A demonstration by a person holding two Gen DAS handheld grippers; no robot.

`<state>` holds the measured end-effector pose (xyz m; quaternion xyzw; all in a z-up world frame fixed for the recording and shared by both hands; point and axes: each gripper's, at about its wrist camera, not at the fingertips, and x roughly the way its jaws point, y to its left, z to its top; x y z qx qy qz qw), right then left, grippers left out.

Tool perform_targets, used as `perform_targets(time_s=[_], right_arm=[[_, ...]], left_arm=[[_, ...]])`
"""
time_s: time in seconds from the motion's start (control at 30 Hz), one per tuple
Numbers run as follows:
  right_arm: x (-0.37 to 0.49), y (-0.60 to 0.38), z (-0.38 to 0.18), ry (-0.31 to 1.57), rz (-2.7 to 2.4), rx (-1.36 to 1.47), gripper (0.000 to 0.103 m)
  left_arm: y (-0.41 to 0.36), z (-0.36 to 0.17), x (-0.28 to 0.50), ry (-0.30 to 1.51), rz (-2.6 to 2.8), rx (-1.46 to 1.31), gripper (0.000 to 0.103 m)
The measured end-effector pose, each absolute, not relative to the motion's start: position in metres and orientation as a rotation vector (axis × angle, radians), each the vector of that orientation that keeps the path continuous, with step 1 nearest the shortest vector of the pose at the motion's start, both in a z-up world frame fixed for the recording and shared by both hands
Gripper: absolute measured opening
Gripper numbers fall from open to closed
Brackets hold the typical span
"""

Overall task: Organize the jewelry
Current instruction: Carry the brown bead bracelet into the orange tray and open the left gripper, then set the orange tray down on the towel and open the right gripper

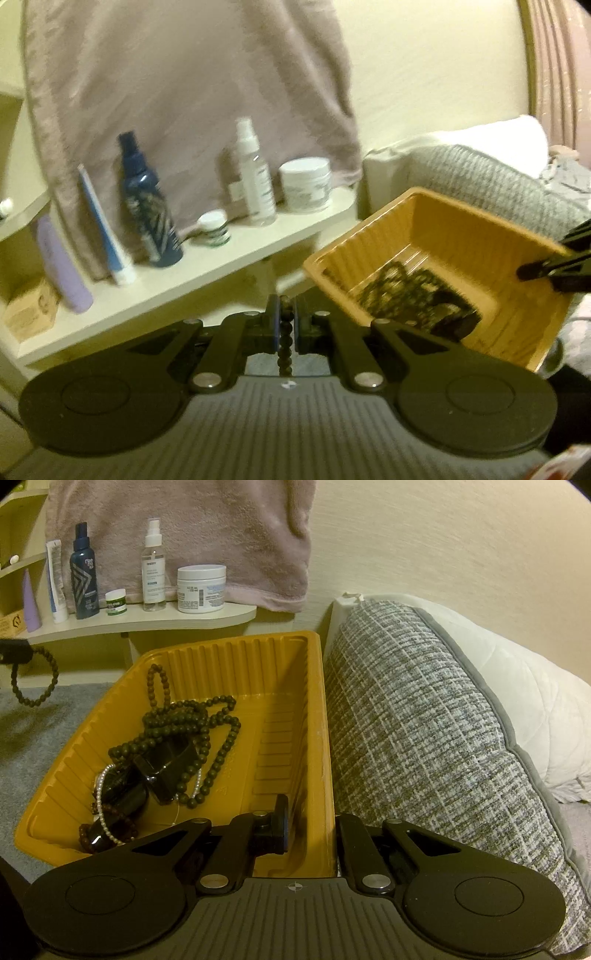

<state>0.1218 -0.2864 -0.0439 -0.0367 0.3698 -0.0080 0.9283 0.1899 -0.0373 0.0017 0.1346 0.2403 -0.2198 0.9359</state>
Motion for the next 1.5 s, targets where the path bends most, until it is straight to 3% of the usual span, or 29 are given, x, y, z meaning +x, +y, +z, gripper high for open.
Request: perform_targets(time_s=[0.37,0.77,0.83,1.27,1.3,1.37,1.4,1.43,1.5], right_arm=[[0.121,-0.286,-0.043,0.758,-0.016,-0.074,0.008],[0.124,-0.298,-0.048,0.784,-0.004,-0.016,0.008],[0.125,-0.303,-0.05,0.796,-0.001,0.019,0.008],[0.128,-0.327,-0.062,0.809,0.037,0.191,0.008],[0.127,-0.328,-0.061,0.807,0.038,0.204,0.01],[0.124,-0.331,-0.059,0.794,0.044,0.232,0.034],[0.122,-0.332,-0.058,0.782,0.043,0.238,0.065],[0.118,-0.333,-0.056,0.761,0.041,0.241,0.077],[0.112,-0.334,-0.052,0.739,0.048,0.239,0.077]], left_arm=[[-0.084,0.027,0.185,0.461,-0.681,0.268,0.006],[-0.135,-0.003,0.18,0.554,-0.816,0.335,0.01],[-0.135,-0.006,0.177,0.558,-0.808,0.334,0.016],[-0.064,-0.014,0.165,0.605,-0.564,0.129,0.024],[-0.059,-0.015,0.163,0.607,-0.544,0.12,0.026],[-0.05,-0.018,0.158,0.617,-0.507,0.099,0.029],[-0.046,-0.02,0.156,0.623,-0.491,0.089,0.029],[-0.042,-0.022,0.153,0.631,-0.475,0.079,0.03],[-0.037,-0.025,0.148,0.644,-0.45,0.064,0.034]])
